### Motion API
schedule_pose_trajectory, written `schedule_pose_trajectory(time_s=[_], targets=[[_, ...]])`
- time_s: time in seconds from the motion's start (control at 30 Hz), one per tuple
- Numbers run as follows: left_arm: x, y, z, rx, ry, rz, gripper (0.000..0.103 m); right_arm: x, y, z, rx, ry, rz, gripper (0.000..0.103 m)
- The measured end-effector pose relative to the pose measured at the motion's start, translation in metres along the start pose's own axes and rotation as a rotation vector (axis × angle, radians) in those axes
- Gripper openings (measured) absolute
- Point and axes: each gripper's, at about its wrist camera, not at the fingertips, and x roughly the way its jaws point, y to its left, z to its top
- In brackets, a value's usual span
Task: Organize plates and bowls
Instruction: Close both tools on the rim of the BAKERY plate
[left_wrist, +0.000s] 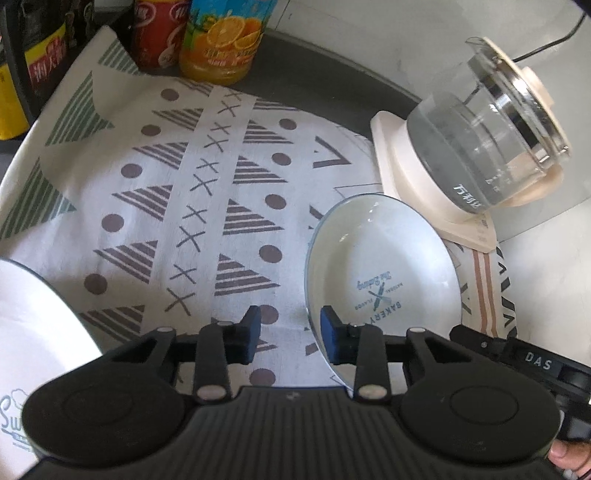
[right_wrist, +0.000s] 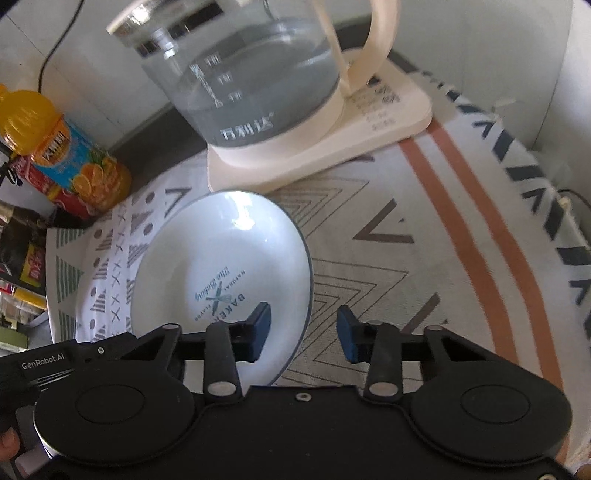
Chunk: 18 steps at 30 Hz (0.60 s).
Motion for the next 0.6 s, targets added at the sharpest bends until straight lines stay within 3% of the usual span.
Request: schedule_pose_trajectory(time_s=[0.43,0.6], targets=[[0.023,-0.009,0.005,-0.012,0.034,-0.003,0.016,0.023,-0.006,0.014,-0.029,0.072,0.029,0.023],[0.031,-0.011,0.006,-0.014,0.059,-0.013,0.014,0.027,-0.002,0.017,-0.056,0.076,0.046,0.018]])
